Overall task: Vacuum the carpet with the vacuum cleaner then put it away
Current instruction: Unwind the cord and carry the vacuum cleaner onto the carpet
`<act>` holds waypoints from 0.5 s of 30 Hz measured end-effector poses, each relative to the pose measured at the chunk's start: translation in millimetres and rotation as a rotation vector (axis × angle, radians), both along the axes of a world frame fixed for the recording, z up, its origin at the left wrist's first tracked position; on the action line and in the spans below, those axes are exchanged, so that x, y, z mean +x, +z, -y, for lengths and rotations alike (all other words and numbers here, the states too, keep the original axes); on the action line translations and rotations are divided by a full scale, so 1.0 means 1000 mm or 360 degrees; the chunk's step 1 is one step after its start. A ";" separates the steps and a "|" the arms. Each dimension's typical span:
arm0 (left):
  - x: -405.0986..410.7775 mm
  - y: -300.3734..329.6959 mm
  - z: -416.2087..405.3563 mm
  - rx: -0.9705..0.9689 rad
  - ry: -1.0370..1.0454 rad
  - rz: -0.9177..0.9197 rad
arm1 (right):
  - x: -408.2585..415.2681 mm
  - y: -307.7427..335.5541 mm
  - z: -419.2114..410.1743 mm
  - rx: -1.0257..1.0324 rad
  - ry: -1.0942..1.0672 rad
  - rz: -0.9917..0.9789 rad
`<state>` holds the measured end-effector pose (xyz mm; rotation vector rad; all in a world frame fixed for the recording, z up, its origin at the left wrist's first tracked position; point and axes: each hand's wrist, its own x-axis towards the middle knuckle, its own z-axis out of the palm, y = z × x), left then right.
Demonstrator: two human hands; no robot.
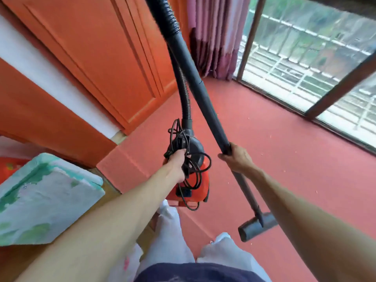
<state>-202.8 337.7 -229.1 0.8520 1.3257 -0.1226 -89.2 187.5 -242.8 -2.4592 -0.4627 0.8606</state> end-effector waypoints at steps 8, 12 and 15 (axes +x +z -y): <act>0.074 0.022 0.161 -0.0016 -0.0655 -0.0038 | 0.019 0.022 0.180 0.0123 -0.0611 -0.0038; 0.110 0.022 0.240 -0.0047 -0.1023 -0.0030 | 0.017 0.027 0.266 0.0118 -0.1013 -0.0061; 0.135 0.020 0.303 -0.0069 -0.1342 -0.0025 | 0.006 0.028 0.327 0.0110 -0.1344 -0.0085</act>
